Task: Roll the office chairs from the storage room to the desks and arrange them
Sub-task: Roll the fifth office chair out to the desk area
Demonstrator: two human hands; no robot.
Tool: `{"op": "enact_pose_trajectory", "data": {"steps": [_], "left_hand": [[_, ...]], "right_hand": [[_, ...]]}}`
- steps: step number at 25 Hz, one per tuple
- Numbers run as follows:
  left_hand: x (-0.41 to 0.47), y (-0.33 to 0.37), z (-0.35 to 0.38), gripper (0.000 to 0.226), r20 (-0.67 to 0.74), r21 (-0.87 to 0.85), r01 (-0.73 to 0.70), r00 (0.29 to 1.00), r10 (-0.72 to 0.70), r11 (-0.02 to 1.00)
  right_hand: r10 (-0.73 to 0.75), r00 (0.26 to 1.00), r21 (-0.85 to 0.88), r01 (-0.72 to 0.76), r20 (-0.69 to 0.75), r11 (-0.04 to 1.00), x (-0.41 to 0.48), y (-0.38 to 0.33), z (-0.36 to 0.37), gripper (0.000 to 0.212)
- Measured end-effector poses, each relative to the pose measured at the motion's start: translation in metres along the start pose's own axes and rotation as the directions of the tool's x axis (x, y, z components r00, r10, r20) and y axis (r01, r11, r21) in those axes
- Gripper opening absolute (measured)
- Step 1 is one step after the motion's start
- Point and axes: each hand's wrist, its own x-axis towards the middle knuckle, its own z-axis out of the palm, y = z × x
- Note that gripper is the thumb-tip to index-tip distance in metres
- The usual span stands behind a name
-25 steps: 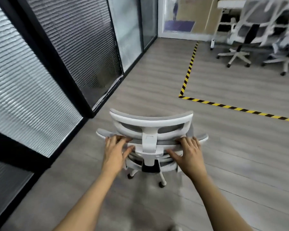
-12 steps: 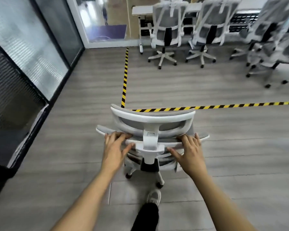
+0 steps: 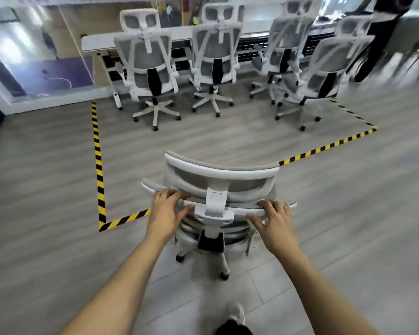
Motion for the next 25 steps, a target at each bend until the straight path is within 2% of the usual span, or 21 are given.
{"op": "enact_pose_trajectory", "data": {"steps": [3, 6, 13, 17, 20, 25], "left_hand": [[0.115, 0.005, 0.042, 0.033, 0.000, -0.031, -0.036, 0.999, 0.036, 0.999], [0.227, 0.013, 0.092, 0.029, -0.005, -0.057, -0.066, 0.998, 0.066, 0.996], [0.461, 0.036, 0.194, 0.037, -0.018, 0.018, -0.056, 0.998, 0.056, 0.998], [0.588, 0.041, 0.251, 0.030, -0.061, 0.044, -0.027, 0.998, 0.030, 0.999], [0.681, 0.038, 0.290, 0.028, -0.098, 0.097, 0.002, 0.995, 0.008, 0.995], [0.837, 0.044, 0.347, 0.029, -0.077, 0.122, 0.063, 0.996, -0.054, 0.991]], "right_hand": [[0.024, 0.998, 0.025, -0.022, -0.053, 0.999, 0.103, 0.040, 0.009, 0.057], [0.053, 0.995, 0.050, -0.049, -0.082, 0.998, 0.209, 0.088, 0.020, 0.054], [0.087, 0.995, 0.037, -0.088, 0.039, 0.995, 0.462, 0.192, 0.022, 0.053], [0.059, 0.997, 0.055, -0.062, 0.046, 0.997, 0.601, 0.239, 0.033, 0.047], [0.034, 0.998, 0.046, -0.036, 0.060, 0.998, 0.703, 0.270, 0.048, 0.051], [0.080, 0.988, 0.043, -0.086, 0.133, 0.995, 0.866, 0.316, 0.062, 0.055]]}}
